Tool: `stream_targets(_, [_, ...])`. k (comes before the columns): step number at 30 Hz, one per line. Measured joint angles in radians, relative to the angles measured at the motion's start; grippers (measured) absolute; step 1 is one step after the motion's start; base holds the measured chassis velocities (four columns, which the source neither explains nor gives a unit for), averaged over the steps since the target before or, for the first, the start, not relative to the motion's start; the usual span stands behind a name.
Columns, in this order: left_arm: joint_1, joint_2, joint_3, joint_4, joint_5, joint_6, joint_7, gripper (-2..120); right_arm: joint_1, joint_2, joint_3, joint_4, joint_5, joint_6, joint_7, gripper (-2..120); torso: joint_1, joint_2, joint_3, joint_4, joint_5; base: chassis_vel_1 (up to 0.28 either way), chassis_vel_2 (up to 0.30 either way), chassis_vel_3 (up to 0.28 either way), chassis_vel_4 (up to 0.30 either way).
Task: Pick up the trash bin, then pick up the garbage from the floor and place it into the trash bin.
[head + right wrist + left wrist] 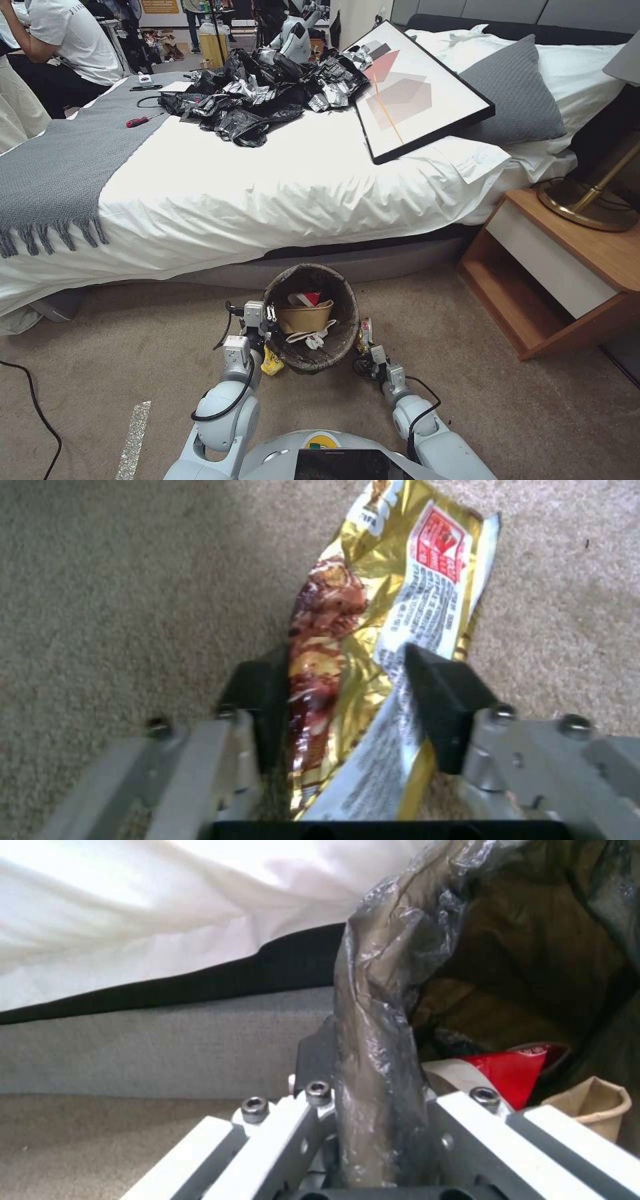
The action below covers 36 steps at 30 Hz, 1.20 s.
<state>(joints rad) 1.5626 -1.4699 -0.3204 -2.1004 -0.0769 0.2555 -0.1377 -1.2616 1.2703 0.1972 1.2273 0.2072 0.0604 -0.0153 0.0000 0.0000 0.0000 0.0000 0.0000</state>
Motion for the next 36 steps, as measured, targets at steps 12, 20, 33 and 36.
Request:
stream_targets(12, [0.004,0.000,0.006,-0.001,0.004,-0.001,0.000,0,-0.005,-0.005,0.016,-0.001,-0.015,0.021,-0.014,0,0.000,0.000,0.000,0.0000,0.0000,0.000,0.000,0.000,0.000])
stream_targets(20, [0.006,-0.001,0.007,-0.003,0.007,-0.003,0.000,0,-0.006,-0.008,0.024,-0.002,-0.027,0.038,-0.025,0,0.000,0.000,0.000,0.0000,0.0000,0.000,0.000,0.000,0.000])
stream_targets(33, [0.005,0.000,0.008,-0.006,0.002,-0.004,0.001,0,-0.051,-0.008,0.080,0.080,-0.066,0.095,-0.007,0,0.000,0.000,0.000,0.0000,0.0001,0.000,0.000,0.000,0.000])
stream_targets(36, [0.004,0.000,0.011,-0.004,0.001,-0.004,0.000,0,-0.091,-0.010,0.109,0.156,-0.072,0.121,0.004,0,0.000,0.000,0.000,0.0000,0.0000,0.000,0.000,0.000,0.000])
